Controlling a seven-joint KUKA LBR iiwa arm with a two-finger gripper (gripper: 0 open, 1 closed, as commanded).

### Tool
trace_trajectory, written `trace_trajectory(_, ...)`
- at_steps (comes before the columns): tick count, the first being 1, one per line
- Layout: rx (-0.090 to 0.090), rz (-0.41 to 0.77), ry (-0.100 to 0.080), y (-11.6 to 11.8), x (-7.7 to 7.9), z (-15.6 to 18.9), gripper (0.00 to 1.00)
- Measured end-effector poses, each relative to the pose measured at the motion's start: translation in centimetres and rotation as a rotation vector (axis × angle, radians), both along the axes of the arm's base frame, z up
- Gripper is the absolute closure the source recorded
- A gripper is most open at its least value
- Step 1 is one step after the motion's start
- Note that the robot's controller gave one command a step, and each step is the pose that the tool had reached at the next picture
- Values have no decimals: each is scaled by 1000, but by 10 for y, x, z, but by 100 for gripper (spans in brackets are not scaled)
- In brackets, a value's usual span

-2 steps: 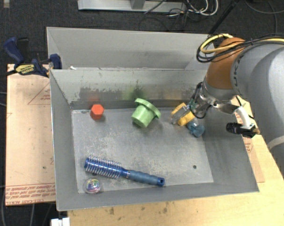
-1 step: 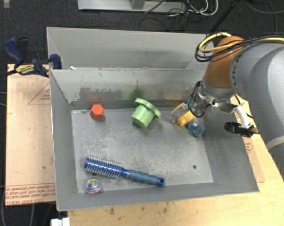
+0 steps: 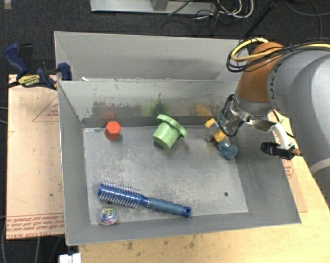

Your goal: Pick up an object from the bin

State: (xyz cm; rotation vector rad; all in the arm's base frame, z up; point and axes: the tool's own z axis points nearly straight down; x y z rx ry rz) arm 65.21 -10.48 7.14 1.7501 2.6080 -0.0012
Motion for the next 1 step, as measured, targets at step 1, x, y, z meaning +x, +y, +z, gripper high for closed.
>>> trace_trajectory(1,-1,23,-9,-3,-25,156,100)
